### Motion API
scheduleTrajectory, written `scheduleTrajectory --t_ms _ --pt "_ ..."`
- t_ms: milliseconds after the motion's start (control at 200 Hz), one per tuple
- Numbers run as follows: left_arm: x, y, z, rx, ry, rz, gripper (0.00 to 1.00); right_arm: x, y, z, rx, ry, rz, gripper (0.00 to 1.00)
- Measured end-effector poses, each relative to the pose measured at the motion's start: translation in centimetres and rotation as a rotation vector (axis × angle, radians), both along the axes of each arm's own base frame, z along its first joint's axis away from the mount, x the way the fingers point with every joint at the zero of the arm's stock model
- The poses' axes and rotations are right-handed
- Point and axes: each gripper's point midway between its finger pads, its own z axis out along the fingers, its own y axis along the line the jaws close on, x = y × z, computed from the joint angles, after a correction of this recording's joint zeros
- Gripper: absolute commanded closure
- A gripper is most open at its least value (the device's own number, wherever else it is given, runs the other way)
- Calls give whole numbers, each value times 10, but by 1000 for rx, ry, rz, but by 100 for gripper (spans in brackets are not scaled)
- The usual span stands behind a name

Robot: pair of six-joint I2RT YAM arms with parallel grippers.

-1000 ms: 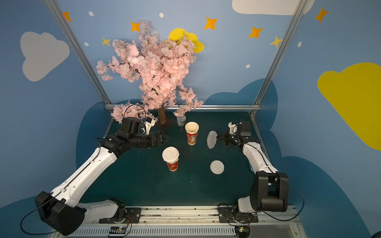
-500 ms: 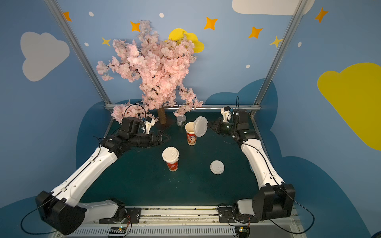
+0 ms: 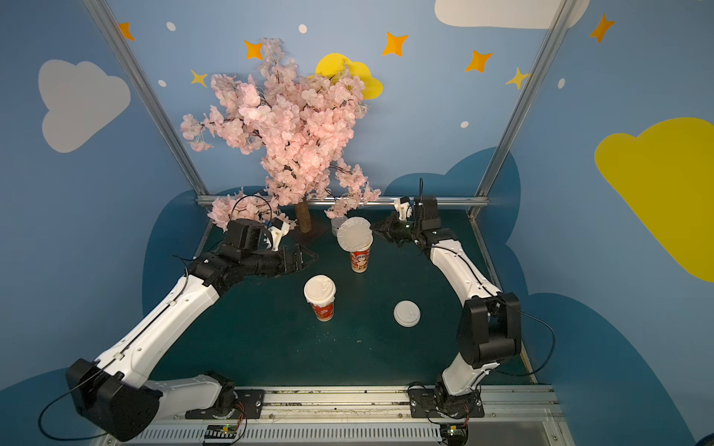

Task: Put the leak-proof paper on the milk tea cups
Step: Place the leak-proof paper at the cup.

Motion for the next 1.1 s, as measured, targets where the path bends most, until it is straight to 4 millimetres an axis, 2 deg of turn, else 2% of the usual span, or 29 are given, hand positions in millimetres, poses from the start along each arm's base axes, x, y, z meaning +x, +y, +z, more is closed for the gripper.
scheduleTrajectory --t_ms 175,411,701,1101 --pt "0 3 3 -2 -9 10 0 15 -8 -13 -7 29 -24 100" --pt "1 4 4 -3 -13 13 0 26 -18 -31 -20 75 -52 100" --pt "1 5 4 -3 -13 16 0 29 -18 -54 -38 130 -49 100" --pt "1 6 4 -3 -12 17 0 28 -19 -60 -52 133 -45 100"
